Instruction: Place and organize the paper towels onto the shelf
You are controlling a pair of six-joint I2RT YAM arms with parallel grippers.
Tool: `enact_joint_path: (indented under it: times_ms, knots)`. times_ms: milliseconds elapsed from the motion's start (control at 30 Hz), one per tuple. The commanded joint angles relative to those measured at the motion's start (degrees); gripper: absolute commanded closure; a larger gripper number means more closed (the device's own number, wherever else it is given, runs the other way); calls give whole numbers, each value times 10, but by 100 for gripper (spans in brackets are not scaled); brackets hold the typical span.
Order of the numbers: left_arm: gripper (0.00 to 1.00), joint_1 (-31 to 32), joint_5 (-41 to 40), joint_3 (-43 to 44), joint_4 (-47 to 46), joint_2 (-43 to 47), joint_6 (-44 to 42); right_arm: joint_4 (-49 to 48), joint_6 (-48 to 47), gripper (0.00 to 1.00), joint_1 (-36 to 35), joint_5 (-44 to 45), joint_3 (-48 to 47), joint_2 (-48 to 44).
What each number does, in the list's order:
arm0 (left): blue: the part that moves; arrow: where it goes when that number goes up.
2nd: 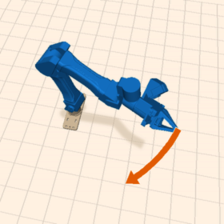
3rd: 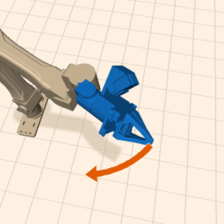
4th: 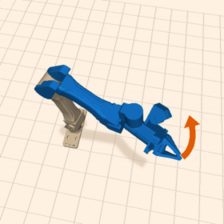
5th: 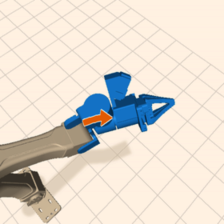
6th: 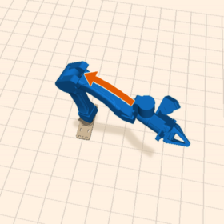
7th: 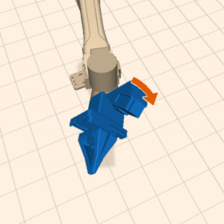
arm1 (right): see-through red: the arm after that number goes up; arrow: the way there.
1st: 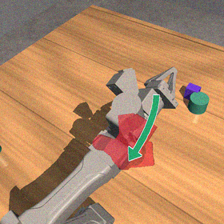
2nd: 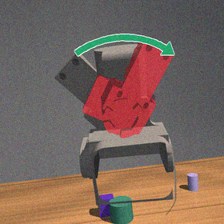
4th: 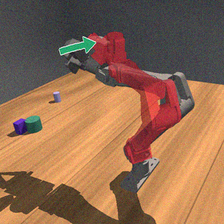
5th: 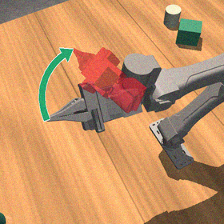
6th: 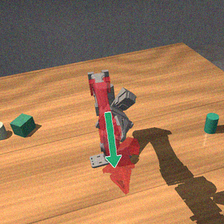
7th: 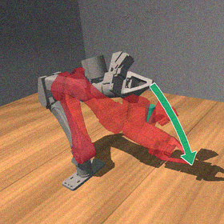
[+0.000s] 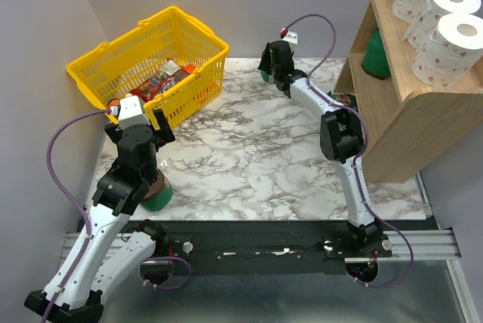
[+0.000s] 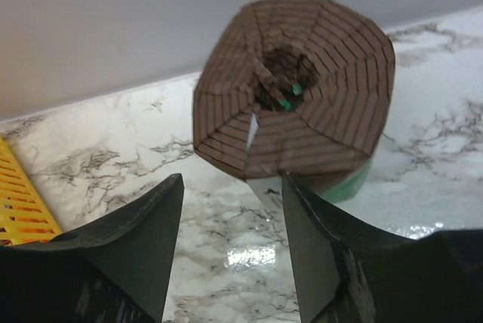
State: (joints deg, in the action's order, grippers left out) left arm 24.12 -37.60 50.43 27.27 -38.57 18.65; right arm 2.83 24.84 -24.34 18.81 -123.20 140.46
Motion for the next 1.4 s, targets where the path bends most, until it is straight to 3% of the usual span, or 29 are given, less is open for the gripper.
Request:
enact_joint_path:
  times_ms: [0, 300, 400, 600, 900, 1100, 1367]
  knots:
    - [1, 1, -7, -3, -10, 10, 2, 32, 109, 37, 12, 4, 26, -17]
    - [1, 1, -7, -2, -10, 13, 2, 91, 161, 39, 12, 10, 30, -21]
    - [1, 1, -7, -2, -8, 16, 3, 50, 157, 38, 14, -5, 58, -34]
    - [1, 1, -10, -4, -9, 21, 2, -110, 214, 36, 17, -10, 203, -122]
    - [1, 1, -10, -3, -9, 20, 2, -107, 289, 36, 21, 42, 188, -120]
    - [1, 1, -7, -3, -9, 19, 2, -43, 380, 39, 34, 49, 149, -87]
    - [1, 1, -2, -3, -10, 16, 3, -39, 410, 40, 41, 60, 130, -53]
